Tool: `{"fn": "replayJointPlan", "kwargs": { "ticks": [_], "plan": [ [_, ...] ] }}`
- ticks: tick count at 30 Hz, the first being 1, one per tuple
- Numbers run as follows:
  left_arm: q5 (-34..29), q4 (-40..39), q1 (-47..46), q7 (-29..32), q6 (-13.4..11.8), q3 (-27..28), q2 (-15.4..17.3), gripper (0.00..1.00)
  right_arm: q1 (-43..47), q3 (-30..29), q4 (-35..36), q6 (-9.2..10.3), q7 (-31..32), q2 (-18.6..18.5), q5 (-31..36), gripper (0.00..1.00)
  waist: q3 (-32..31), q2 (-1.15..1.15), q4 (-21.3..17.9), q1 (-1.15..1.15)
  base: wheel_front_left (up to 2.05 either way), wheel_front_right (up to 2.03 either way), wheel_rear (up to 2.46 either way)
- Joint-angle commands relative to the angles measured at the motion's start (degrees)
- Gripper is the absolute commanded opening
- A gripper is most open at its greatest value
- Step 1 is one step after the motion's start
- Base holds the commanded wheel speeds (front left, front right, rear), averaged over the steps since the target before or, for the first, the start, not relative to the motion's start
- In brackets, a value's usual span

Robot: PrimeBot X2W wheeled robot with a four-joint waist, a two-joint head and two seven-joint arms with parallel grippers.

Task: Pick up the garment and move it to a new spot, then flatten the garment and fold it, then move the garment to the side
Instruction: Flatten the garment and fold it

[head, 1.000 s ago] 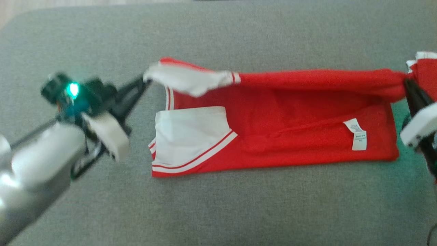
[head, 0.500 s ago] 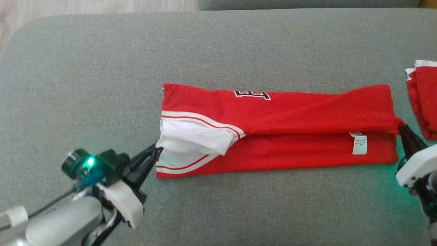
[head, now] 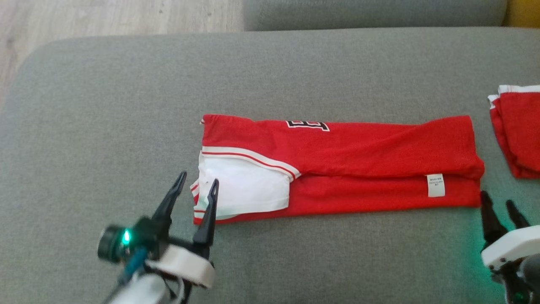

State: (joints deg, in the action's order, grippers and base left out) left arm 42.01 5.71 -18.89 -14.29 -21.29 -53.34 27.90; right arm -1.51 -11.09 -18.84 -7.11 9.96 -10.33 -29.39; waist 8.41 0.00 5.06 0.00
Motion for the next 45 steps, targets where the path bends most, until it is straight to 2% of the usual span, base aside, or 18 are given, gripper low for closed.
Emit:
{"fn": "replayJointPlan", "kwargs": {
  "ticks": [1,5,9,13,18,19,20,21,27,30,34,37,41,42,45],
  "plan": [
    [-1.7,-1.7,0.3,-0.7,-0.7,3.5,0.6,1.00,-2.0,0.3,1.9,-0.37,-0.8,-1.1,0.4,1.00,-0.4,0.00,0.3,0.00,0.00,0.00,0.00],
    [-9.8,-4.5,8.6,-0.7,-3.4,12.9,-4.9,1.00,-5.2,-2.2,-1.7,-0.37,-1.2,-0.2,2.4,1.00,-1.8,0.00,1.6,0.00,0.00,0.00,0.00],
    [-19.1,-7.2,13.8,-0.7,-4.1,17.8,-8.1,1.00,-9.2,-4.7,-7.3,-0.37,-1.5,-0.1,6.4,1.00,-2.5,0.00,3.9,0.00,0.00,0.00,0.00],
    [-25.4,-9.1,16.5,-0.7,-3.8,20.8,-10.5,1.00,-12.3,-6.9,-14.0,-0.37,-1.6,-0.5,11.1,1.00,-2.8,0.00,5.9,0.00,0.00,0.00,0.00],
    [-30.3,-8.6,18.0,-0.7,-2.1,21.6,-12.2,1.00,-14.5,-9.2,-22.6,-0.37,-0.6,-0.4,16.7,0.99,-2.6,0.00,7.5,0.00,0.00,0.00,0.00],
    [-31.0,-8.6,18.1,-0.7,-1.8,21.8,-12.6,1.00,-14.8,-9.4,-23.8,-0.37,-0.5,-0.1,17.1,0.71,-2.6,0.00,7.8,0.00,0.00,0.00,0.00],
    [-31.6,-8.5,18.2,-0.7,-1.6,22.0,-12.9,1.00,-15.0,-9.3,-24.6,-0.37,-0.5,0.3,17.2,0.28,-2.5,0.00,7.9,0.00,0.00,0.00,0.00],
    [-32.1,-8.5,18.4,-0.7,-1.4,22.3,-13.2,1.00,-15.2,-9.0,-25.2,-0.37,-0.6,0.7,16.8,0.00,-2.4,0.00,7.9,0.00,0.00,0.00,0.00],
    [-33.5,-7.6,19.7,-0.7,0.0,24.3,-14.1,1.00,-15.9,-6.6,-24.6,-0.37,-3.9,-0.7,14.5,0.00,-2.7,0.00,6.2,0.00,0.00,0.00,0.00],
    [-33.9,-7.3,20.0,-0.7,0.6,25.5,-14.5,1.00,-16.1,-6.5,-22.7,-0.37,-4.5,-3.1,12.7,0.00,-3.2,0.00,5.1,0.00,0.00,0.00,0.00],
    [-34.4,-7.1,20.7,-0.7,1.5,26.7,-14.9,1.00,-15.5,-6.4,-18.6,-0.37,-3.0,-7.2,10.3,0.00,-3.8,0.00,3.7,0.00,0.00,0.00,0.00],
    [-34.7,-6.8,21.2,-0.7,2.2,27.4,-15.3,1.00,-14.8,-5.6,-13.7,-0.37,-0.7,-8.4,7.7,0.00,-4.3,0.00,2.7,0.00,0.00,0.00,0.00],
    [-35.2,-6.3,21.4,-0.7,3.3,28.0,-15.9,1.00,-14.4,-3.1,-4.3,-0.37,2.8,-6.7,2.3,0.00,-4.8,0.00,2.1,0.00,0.00,0.00,0.00],
    [-35.2,-6.3,21.4,-0.7,3.3,28.0,-15.9,1.00,-14.4,-3.1,-4.3,-0.37,2.8,-6.7,2.3,0.00,-4.8,0.00,2.1,0.00,0.00,0.00,0.00],
    [-35.5,-5.9,21.3,-0.7,4.1,28.3,-16.4,1.00,-13.3,-0.1,3.9,-0.37,5.2,-3.5,-1.4,0.00,-5.0,0.00,2.4,0.00,0.00,0.00,0.00]
  ]
}}
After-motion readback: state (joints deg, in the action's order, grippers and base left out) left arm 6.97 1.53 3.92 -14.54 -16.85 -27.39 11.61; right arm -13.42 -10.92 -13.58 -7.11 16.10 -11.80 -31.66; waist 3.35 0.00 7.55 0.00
